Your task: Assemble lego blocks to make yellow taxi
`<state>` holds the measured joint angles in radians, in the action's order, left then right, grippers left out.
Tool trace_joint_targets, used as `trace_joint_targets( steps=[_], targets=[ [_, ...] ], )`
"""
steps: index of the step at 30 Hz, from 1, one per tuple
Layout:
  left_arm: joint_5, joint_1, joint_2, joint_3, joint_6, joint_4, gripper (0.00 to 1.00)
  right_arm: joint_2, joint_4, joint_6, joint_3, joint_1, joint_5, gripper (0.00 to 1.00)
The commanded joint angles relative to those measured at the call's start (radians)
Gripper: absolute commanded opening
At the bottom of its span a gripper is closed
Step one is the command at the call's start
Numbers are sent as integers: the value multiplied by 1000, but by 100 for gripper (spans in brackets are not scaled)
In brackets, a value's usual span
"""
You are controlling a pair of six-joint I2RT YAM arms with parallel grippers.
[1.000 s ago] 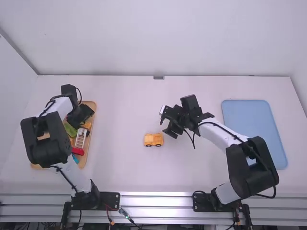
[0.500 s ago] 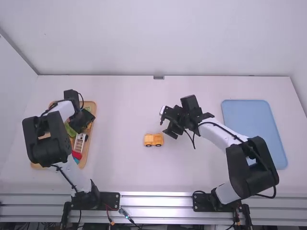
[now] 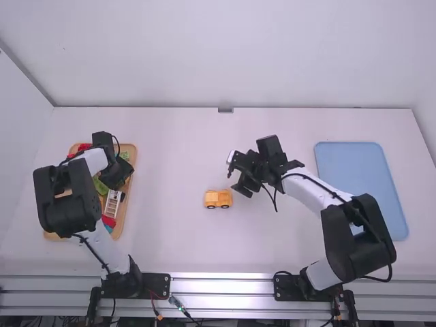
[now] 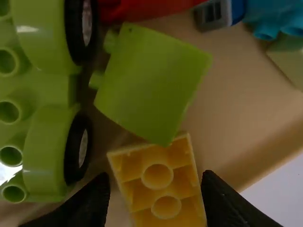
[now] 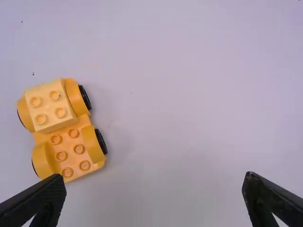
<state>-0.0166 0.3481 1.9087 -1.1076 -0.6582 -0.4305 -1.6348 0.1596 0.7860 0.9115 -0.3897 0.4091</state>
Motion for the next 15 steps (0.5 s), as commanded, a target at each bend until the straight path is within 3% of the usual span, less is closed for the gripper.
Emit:
trace_joint_targets(
  steps=[1,15],
  targets=[
    [-2,5,8,16,-8,-2,44,13,2,-3,25,3,5,99],
    [4,5,8,16,27,41,25,13,3,-5,25,3,12,99]
  ],
)
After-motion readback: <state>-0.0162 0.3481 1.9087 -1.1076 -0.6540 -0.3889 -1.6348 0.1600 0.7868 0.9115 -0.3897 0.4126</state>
